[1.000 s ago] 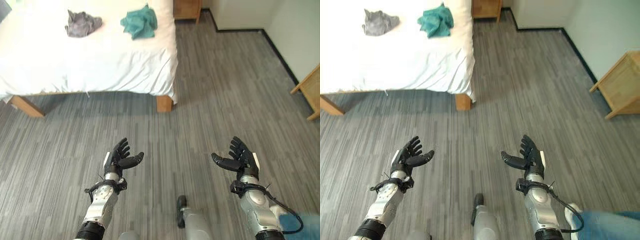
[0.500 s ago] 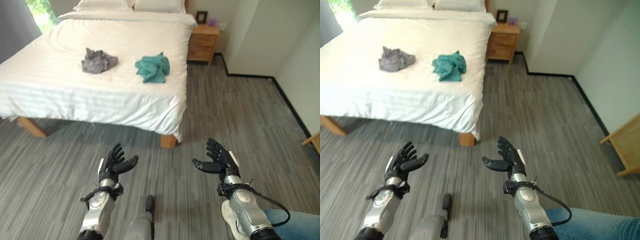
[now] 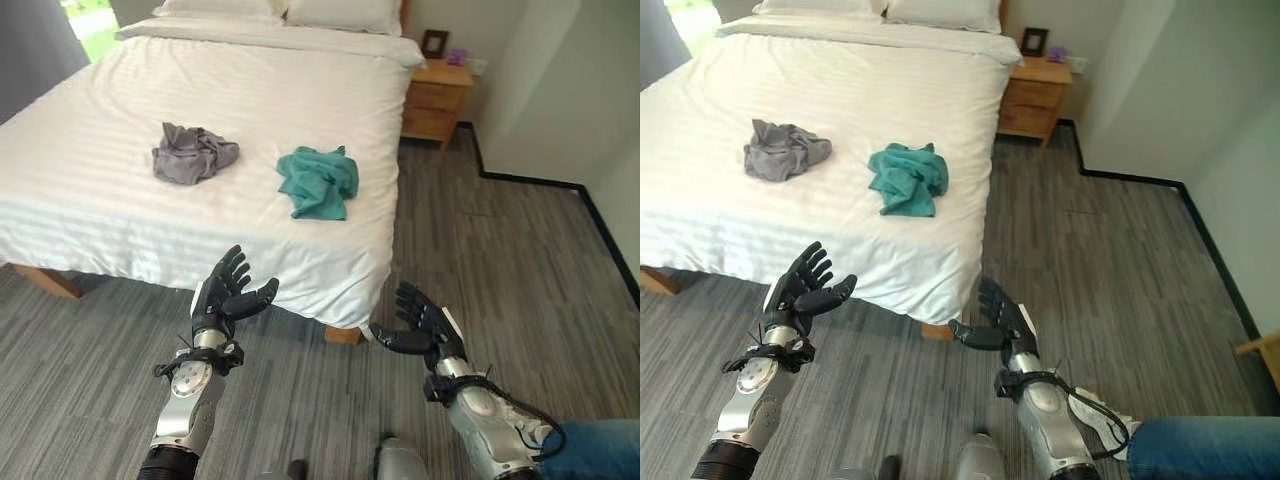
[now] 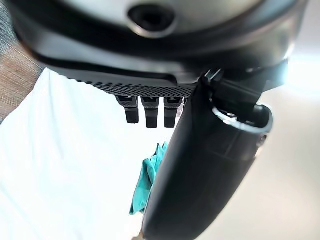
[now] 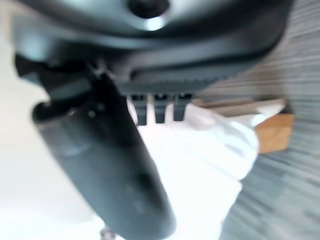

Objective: Pick up bed clothes into laundry basket.

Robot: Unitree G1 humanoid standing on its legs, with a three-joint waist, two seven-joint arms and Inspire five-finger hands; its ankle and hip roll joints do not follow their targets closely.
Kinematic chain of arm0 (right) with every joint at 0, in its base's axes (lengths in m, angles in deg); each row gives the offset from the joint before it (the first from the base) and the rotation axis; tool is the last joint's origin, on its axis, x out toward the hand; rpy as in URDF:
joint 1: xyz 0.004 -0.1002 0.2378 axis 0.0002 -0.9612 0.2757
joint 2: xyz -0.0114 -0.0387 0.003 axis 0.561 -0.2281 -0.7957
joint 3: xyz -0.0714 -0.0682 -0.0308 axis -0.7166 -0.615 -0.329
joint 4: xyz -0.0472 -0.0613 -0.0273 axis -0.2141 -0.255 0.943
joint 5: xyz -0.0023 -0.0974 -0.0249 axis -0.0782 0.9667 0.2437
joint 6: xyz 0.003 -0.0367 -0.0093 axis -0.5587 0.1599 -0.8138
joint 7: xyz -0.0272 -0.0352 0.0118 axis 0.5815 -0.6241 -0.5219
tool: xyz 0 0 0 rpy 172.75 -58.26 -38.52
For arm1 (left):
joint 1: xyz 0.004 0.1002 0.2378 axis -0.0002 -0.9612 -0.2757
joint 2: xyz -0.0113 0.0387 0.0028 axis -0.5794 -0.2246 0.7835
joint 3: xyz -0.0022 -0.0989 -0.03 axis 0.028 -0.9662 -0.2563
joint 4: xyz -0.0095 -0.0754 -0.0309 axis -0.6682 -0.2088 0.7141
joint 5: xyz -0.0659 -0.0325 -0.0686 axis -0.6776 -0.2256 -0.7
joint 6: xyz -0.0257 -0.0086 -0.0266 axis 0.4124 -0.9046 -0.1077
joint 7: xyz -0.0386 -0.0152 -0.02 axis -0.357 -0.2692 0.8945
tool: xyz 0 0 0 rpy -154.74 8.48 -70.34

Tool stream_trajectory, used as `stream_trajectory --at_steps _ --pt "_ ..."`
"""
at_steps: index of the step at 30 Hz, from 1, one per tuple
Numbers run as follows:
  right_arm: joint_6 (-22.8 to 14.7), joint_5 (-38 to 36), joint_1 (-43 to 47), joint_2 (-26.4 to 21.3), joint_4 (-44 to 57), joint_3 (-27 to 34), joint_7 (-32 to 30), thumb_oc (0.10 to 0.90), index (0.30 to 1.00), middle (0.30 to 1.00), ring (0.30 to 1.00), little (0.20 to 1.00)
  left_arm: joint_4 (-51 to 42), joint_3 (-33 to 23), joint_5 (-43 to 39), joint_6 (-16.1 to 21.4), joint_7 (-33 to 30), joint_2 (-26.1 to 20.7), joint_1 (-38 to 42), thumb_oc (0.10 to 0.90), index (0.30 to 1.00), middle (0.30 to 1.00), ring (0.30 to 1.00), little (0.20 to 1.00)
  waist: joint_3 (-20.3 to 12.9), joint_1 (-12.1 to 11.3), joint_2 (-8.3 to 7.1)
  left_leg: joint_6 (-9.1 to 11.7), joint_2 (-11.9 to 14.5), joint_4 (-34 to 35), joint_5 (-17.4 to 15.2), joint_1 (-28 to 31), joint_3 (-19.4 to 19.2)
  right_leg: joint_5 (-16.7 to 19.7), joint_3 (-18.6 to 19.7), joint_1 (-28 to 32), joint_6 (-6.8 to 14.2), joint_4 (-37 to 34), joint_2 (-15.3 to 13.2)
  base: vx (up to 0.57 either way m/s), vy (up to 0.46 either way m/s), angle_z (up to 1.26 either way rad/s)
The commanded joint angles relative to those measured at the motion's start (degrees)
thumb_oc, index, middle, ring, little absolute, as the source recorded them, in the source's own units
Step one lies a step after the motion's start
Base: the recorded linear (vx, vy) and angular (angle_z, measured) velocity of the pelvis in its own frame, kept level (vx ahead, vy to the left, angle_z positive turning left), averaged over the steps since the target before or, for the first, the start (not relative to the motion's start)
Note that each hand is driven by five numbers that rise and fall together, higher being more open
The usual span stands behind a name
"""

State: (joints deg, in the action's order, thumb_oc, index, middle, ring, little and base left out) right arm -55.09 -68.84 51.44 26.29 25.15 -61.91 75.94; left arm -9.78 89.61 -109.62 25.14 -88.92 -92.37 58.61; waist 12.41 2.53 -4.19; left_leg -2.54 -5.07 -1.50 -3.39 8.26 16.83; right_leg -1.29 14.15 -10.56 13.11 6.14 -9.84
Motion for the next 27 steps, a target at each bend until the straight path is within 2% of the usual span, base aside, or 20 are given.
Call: stream_trajectory --at_steps 1,3,4,5,6,7,8,10,11,12,13,15,16,18,20,22,27 --pt "-5.83 0.32 6.9 -4.5 8.05 6.88 0.71 0.8 0.9 0.9 0.9 0.9 -8.77 1.35 2.04 5.91 3.28 -1.92 3.56 0.8 0.9 0.9 0.9 0.9 -4.57 -1.78 -2.74 4.6 3.99 -3.05 -5.27 2.0 1.65 7.07 -2.99 2.76 0.12 -1.58 -0.18 0.29 -0.354 1.75" --pt "-6.12 -0.89 8.82 -7.73 8.21 7.27 1.54 0.8 0.9 0.9 0.9 0.9 -9.82 2.79 -1.31 5.66 5.08 -0.75 2.88 0.8 0.9 0.9 0.9 0.9 -4.66 -1.89 -2.71 5.94 5.8 -7.18 -5.18 0.08 3.51 5.57 -5.82 3.7 -1.32 0.65 0.04 0.27 -0.367 1.24" --pt "-6.17 -0.98 10.69 -10.0 8.31 8.11 1.1 0.8 0.9 0.9 0.9 0.9 -10.62 4.36 -2.48 5.33 6.13 -0.21 3.3 0.8 0.9 0.9 0.9 0.9 -4.24 -1.91 -2.7 6.96 6.76 -11.45 -3.05 -2.48 2.68 4.58 -8.18 5.25 -2.36 0.47 -0.23 0.23 -0.306 0.99" --pt "-6.49 -1.32 12.37 -12.11 7.93 8.41 0.42 0.8 0.9 0.9 0.9 0.9 -10.74 5.6 -3.14 5.03 6.9 0.04 3.79 0.8 0.9 0.9 0.9 0.9 -3.48 -2.07 -3.38 7.53 7.05 -16.95 -1.29 -5.64 0.89 4.44 -9.92 6.78 -3.06 -0.13 -0.96 0.17 -0.276 1.15" --pt "-6.48 -1.05 14.68 -15.51 7.18 8.62 -0.15 0.8 0.9 0.9 0.9 0.9 -11.11 7.28 -3.53 4.66 7.43 -0.02 4.53 0.8 0.9 0.9 0.9 0.9 -2.46 -2.16 -3.3 7.41 8.61 -20.39 0.31 -8.43 -2.79 3.59 -12.76 8.98 -3.93 -0.88 -1.15 0.15 -0.356 1.39" --pt "-5.7 0.15 17.18 -22.1 5.37 8.7 -0.39 0.8 0.9 0.9 0.9 0.9 -12.03 9.6 -4.23 3.83 8.48 -0.37 4.96 0.8 0.9 0.9 0.9 0.9 -1.8 -2.1 -3.33 8.04 11.3 -17.59 3.18 -10.08 -11.4 3.2 -17.44 11.48 -4.42 -2.55 -1.36 0.16 -0.367 1.33" --pt "-4.8 1.86 18.24 -26.51 3.21 8.81 -0.55 0.8 0.9 0.9 0.9 0.9 -12.23 11.54 -4.9 3.15 9.87 -0.35 5.25 0.8 0.9 0.9 0.9 0.9 -2.05 -2.02 -3.11 8.04 12.98 -14.45 2.47 -10.45 -17.55 1.98 -20.52 13.59 -4.39 -3.69 -1.09 0.1 -0.324 1.17" --pt "-4.73 2.39 19.46 -28.23 1.95 8.5 -0.8 0.8 0.9 0.9 0.9 0.9 -12.61 12.68 -5.29 2.98 10.41 -0.28 5.36 0.8 0.9 0.9 0.9 0.9 -2.25 -2.21 -3.18 8.07 12.25 -13.32 2.22 -11.05 -18.72 2.07 -21.56 13.79 -4.32 -4.22 -1.23 0.03 -0.152 1.64" --pt "-4.44 4.24 21.55 -34.48 -1.43 8.77 -2.03 0.8 0.9 0.9 0.9 0.9 -12.58 16.61 -6.54 2.72 11.48 0.7 6.65 0.8 0.9 0.9 0.9 0.9 -2.62 -1.16 -2.95 7.91 14.42 -12.94 4.63 -13.54 -28.51 1.53 -26.45 14.76 -4.63 -4.57 -1.29 0.0 -0.113 1.64" --pt "-4.59 4.16 21.9 -34.68 -1.77 8.55 -2.03 0.8 0.9 0.9 0.9 0.9 -12.48 16.6 -6.58 2.76 11.49 0.85 6.8 0.8 0.9 0.9 0.9 0.9 -2.8 -1.02 -2.82 7.96 14.39 -12.86 4.8 -13.84 -28.4 1.57 -26.57 14.53 -4.67 -4.61 -1.28 0.07 -0.145 1.91" --pt "-3.72 5.12 31.98 -36.99 -9.32 2.03 -3.7 0.8 0.9 0.9 0.9 0.9 -14.87 20.53 -8.81 2.08 12.85 0.03 6.02 0.8 0.9 0.9 0.9 0.9 -3.0 -3.11 -2.03 8.45 12.51 -7.97 3.55 -12.28 -24.79 0.86 -27.61 14.74 -4.74 -5.41 -0.32 0.06 -0.053 1.47" --pt "-2.35 8.54 41.91 -43.48 -19.14 -2.23 -6.1 0.8 0.9 0.9 0.9 0.9 -17.5 23.82 -10.49 1.49 13.78 -1.93 7.38 0.8 0.9 0.9 0.9 0.9 -3.05 -3.66 -2.02 8.92 12.2 -3.37 5.78 -11.74 -24.44 1.6 -29.61 14.83 -4.33 -6.89 0.04 0.03 -0.072 0.51" --pt "-2.07 9.08 47.75 -43.71 -22.82 -5.76 -6.76 0.8 0.9 0.9 0.9 0.9 -18.53 25.23 -10.89 1.5 14.05 -2.94 8.07 0.8 0.9 0.9 0.9 0.9 -2.98 -4.17 -2.13 8.74 11.71 -2.06 6.32 -12.06 -23.13 2.07 -29.6 13.96 -4.18 -7.19 0.23 -0.01 -0.063 0.04" --pt "-0.9 10.43 60.69 -44.86 -33.72 -14.25 -7.6 0.8 0.9 0.9 0.9 0.9 -21.08 26.34 -12.36 1.04 14.67 -5.14 8.6 0.8 0.9 0.9 0.9 0.9 -2.74 -4.69 -1.86 8.78 11.51 1.22 7.58 -12.12 -23.02 2.2 -29.61 13.07 -4.1 -7.62 0.61 -0.04 -0.036 0.41" --pt "0.18 13.01 73.27 -43.14 -44.94 -23.06 -8.15 0.8 0.9 0.9 0.9 0.9 -23.05 26.79 -13.78 0.93 14.56 -6.76 8.4 0.8 0.9 0.9 0.9 0.9 -1.99 -5.07 -0.93 8.9 11.51 3.44 8.81 -12.28 -22.86 2.31 -29.66 11.2 -4.16 -7.12 0.89 -0.06 -0.015 0.16" --pt "0.62 13.55 78.68 -42.25 -49.09 -26.58 -7.92 0.8 0.9 0.9 0.9 0.9 -23.69 26.45 -13.96 1.05 14.49 -7.11 8.26 0.8 0.9 0.9 0.9 0.9 -1.72 -4.92 -0.29 9.01 11.59 4.1 9.26 -12.55 -22.82 2.21 -29.55 10.08 -4.25 -6.6 0.93 -0.04 0.002 0.04" --pt "2.35 17.39 90.14 -39.49 -61.58 -33.22 -7.93 0.8 0.9 0.9 0.9 0.9 -27.24 26.61 -13.25 1.11 14.98 -11.05 7.38 0.8 0.9 0.9 0.9 0.9 0.84 -6.33 1.9 9.39 11.28 5.15 10.73 -14.88 -21.75 2.66 -29.8 5.9 -4.48 -5.46 0.48 -0.07 -0.01 0.06"
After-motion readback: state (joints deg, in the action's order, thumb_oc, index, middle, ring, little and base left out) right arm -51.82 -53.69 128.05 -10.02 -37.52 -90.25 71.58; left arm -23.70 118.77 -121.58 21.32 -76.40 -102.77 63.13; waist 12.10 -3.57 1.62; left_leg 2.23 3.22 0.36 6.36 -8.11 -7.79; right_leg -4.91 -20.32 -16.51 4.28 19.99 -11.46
